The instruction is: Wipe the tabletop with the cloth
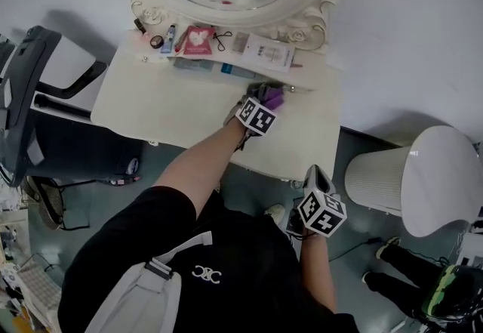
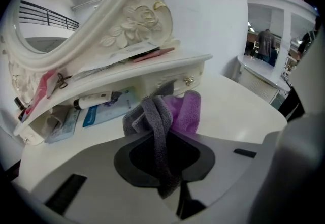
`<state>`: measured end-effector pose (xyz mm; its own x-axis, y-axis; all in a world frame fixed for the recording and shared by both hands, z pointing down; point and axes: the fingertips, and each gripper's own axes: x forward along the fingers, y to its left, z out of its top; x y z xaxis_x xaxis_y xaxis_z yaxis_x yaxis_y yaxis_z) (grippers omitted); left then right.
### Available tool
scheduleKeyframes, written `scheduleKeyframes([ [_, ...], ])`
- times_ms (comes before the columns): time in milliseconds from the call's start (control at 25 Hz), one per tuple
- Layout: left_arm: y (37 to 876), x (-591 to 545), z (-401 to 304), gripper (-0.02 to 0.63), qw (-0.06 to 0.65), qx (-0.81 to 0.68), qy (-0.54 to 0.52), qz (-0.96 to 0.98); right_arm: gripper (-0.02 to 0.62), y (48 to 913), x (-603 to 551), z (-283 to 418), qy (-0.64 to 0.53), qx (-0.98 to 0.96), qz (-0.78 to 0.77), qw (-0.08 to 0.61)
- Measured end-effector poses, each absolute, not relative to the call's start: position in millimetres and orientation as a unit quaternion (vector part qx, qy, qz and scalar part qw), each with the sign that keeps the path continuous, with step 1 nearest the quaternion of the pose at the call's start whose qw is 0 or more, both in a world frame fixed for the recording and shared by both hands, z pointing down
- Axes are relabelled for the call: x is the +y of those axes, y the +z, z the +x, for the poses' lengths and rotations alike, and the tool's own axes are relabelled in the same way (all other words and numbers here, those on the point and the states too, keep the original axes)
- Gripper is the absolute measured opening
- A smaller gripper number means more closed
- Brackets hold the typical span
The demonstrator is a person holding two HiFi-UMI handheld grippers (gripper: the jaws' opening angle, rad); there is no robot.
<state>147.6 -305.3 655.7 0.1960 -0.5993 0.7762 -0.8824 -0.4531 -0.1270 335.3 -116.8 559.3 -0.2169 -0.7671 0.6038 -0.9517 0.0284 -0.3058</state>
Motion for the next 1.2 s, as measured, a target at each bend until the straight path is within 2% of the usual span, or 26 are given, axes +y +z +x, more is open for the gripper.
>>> scheduleKeyframes([
  [800, 649.4, -296.4, -102.7, 0.052, 0.213, -0.577, 0.389, 0.686, 0.003, 549.5, -146.7, 190.1, 0.290, -0.763, 0.545, 0.189],
  [1200, 645.1, -290.2, -212.1, 0.052, 0.205, -0.579, 0.394, 0.684, 0.003, 547.4, -154.4, 99.3, 0.285, -0.774, 0.536, 0.182],
])
